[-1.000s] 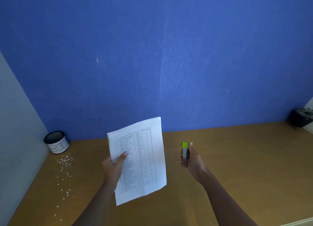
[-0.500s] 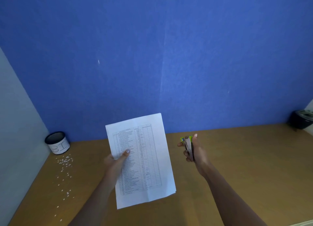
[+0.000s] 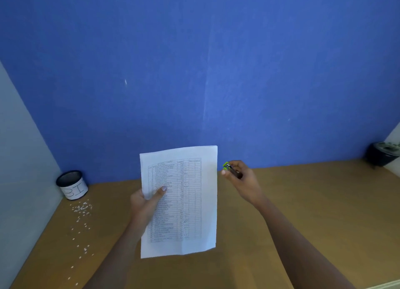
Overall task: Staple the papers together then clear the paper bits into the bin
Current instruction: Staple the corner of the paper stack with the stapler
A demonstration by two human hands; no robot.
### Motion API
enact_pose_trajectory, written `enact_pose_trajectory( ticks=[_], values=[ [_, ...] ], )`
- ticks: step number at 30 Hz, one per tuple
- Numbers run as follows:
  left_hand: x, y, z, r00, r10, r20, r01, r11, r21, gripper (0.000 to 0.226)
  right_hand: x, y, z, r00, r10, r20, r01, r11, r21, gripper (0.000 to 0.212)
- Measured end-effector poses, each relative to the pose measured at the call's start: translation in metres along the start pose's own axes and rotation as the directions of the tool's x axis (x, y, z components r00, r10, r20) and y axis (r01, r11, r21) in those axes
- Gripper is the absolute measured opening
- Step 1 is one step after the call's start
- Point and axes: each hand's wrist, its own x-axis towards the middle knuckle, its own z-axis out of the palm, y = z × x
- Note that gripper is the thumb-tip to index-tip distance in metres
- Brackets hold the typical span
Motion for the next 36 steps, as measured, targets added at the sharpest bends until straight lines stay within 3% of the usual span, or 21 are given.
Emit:
enact_pose_trajectory(
  ticks=[14,25,31,36],
  values=[
    [-0.007,0.02,-0.001,0.99,0.131,0.043,-0.134,0.99,0.052,0.012,-0.005,-0.024,-0.01,0.992,-0.101,-0.071,0.093,0.99,-0.101,0.029],
    [-0.011,0.028,-0.001,0.976,0.197,0.09,-0.202,0.978,0.05,0.014,-0.009,-0.038,-0.015,0.99,-0.142,0.026,0.144,0.98,-0.138,0.032],
    [-0.01,0.025,-0.006,0.982,0.166,0.088,-0.173,0.981,0.09,0.01,-0.01,-0.045,-0.018,0.983,-0.174,0.062,0.181,0.971,-0.157,0.027],
    [-0.009,0.024,-0.007,0.983,0.166,0.079,-0.173,0.98,0.101,0.012,-0.006,-0.047,-0.024,0.974,-0.209,0.092,0.226,0.941,-0.253,0.021]
  ],
)
